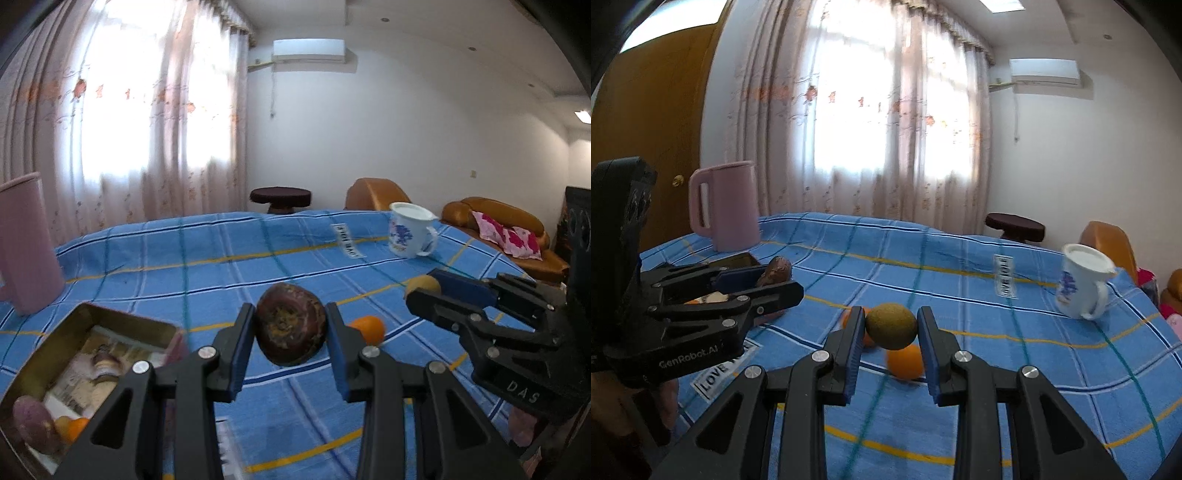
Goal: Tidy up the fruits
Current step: 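Carry both fruits over the tin and release them with both tools, then grasp an orange with the left tool while the right tool grasps another orange, then lift and carry the orange with the left tool while the right tool carries its orange toward the tin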
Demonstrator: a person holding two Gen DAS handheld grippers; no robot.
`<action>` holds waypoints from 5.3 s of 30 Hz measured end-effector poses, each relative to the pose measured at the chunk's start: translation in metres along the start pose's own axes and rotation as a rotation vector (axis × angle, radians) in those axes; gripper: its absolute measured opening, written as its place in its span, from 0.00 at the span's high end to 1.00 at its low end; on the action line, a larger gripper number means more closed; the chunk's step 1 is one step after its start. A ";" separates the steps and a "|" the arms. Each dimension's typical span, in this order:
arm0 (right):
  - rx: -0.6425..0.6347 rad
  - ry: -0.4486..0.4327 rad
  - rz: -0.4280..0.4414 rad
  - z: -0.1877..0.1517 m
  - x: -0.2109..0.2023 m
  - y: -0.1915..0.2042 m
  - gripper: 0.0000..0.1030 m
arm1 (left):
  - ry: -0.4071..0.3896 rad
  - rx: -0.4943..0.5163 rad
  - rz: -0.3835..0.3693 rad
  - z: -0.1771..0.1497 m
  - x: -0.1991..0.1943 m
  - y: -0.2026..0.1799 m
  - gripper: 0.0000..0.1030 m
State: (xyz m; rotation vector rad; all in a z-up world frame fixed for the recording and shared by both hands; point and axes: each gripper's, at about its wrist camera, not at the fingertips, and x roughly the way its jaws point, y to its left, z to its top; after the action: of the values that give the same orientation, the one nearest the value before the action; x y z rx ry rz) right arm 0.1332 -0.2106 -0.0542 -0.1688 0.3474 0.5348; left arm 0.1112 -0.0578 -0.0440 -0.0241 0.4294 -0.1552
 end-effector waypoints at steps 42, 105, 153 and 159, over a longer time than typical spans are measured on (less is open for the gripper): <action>-0.173 0.192 0.367 0.019 0.079 0.175 0.56 | 0.080 -0.240 0.249 -0.019 -0.058 0.170 0.32; 0.309 0.313 -0.038 -0.015 0.073 -0.087 0.60 | 0.432 -0.017 -0.067 0.008 0.131 -0.011 0.53; 0.137 0.026 -0.035 -0.001 0.021 -0.056 0.60 | 0.045 0.017 -0.010 0.017 0.052 -0.019 0.53; 0.113 -0.012 -0.043 -0.001 0.015 -0.050 0.60 | 0.018 0.026 0.002 0.018 0.046 -0.021 0.53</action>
State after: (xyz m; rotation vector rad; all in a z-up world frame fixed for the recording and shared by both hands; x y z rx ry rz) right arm 0.1711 -0.2469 -0.0569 -0.0640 0.3601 0.4720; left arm 0.1565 -0.0857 -0.0458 0.0033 0.4455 -0.1593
